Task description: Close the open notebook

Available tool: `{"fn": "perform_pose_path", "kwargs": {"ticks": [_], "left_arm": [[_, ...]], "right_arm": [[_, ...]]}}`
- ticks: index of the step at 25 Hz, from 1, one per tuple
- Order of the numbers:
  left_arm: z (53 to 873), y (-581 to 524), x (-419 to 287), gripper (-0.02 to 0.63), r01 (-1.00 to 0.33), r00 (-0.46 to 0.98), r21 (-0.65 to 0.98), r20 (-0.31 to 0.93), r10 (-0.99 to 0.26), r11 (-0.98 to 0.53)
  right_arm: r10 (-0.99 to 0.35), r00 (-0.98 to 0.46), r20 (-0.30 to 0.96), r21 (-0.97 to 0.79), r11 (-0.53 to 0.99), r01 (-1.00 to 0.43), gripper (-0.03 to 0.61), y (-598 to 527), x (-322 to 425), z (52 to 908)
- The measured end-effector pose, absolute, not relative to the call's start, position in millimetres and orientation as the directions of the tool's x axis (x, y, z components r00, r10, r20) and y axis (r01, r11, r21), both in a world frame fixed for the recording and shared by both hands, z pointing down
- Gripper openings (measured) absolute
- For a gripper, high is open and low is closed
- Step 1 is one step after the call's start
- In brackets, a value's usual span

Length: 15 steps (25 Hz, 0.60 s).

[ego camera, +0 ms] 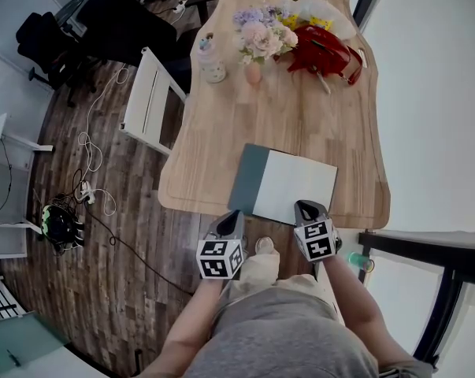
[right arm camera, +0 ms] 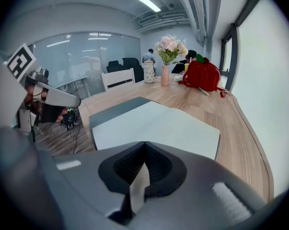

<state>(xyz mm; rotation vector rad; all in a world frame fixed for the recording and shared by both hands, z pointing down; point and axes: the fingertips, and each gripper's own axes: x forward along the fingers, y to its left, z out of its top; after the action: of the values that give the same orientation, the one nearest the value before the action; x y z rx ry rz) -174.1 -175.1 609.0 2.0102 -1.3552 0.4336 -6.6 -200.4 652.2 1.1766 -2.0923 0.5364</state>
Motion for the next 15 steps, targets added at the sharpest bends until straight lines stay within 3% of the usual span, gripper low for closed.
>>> {"fn": "perform_pose_path", "kwargs": {"ticks": [15], "left_arm": [[622,-165,-182,0.005,-0.912,0.398,0.351,0.626,-0.671,-0.213]], "right_arm": [[-0.515,-0.397,0.76,-0.063,0.549,-0.833,0.003,-200,-7,659]]}}
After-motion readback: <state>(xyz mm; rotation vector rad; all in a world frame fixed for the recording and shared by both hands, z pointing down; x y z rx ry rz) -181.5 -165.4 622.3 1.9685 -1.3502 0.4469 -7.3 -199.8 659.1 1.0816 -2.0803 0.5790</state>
